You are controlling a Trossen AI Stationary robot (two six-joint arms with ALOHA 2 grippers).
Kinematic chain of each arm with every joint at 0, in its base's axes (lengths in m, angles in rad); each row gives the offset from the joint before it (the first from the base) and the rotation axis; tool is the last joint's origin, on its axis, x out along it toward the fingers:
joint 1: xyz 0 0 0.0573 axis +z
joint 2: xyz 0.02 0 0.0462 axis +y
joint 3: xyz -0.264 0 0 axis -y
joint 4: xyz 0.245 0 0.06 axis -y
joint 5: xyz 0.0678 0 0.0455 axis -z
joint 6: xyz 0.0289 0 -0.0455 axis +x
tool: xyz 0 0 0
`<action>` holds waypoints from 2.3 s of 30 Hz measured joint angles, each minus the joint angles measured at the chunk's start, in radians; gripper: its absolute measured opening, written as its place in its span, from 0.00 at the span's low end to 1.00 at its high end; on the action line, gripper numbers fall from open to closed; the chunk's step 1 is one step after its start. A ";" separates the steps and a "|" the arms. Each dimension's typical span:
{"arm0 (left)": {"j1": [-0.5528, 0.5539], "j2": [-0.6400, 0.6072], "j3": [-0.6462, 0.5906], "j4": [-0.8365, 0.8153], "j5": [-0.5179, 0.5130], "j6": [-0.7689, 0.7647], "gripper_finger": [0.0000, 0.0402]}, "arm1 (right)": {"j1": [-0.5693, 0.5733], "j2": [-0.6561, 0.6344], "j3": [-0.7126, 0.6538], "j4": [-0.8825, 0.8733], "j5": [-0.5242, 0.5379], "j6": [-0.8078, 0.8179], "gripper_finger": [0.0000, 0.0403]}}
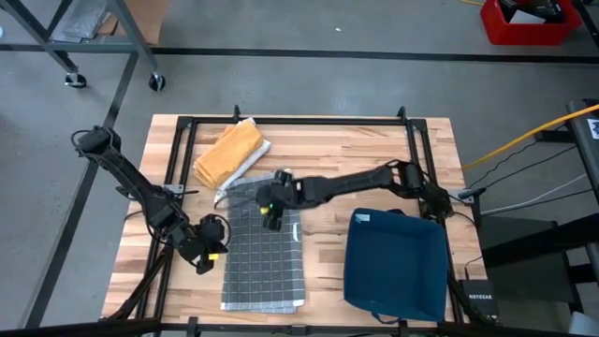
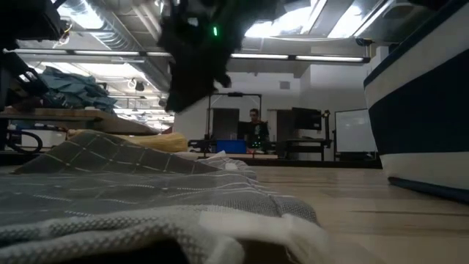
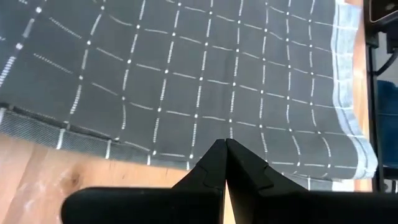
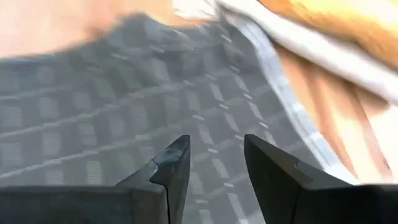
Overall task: Fold towel
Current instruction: Fold the gray towel
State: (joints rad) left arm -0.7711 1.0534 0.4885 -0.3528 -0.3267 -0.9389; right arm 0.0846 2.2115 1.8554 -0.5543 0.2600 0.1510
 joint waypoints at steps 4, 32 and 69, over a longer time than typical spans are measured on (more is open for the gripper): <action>0.000 0.000 0.000 -0.005 0.000 0.009 0.00 | -0.064 0.000 -0.061 0.022 -0.009 0.037 0.39; 0.000 0.001 0.001 -0.010 -0.002 0.030 0.00 | -0.139 -0.003 -0.266 0.018 -0.034 0.115 0.39; 0.000 0.000 0.001 0.186 0.048 0.433 0.05 | 0.072 -0.133 -0.090 -0.314 -0.103 -0.056 0.39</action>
State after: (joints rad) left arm -0.7708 1.0534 0.4896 -0.1670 -0.2786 -0.5064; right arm 0.1567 2.0785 1.7657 -0.8679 0.1571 0.0947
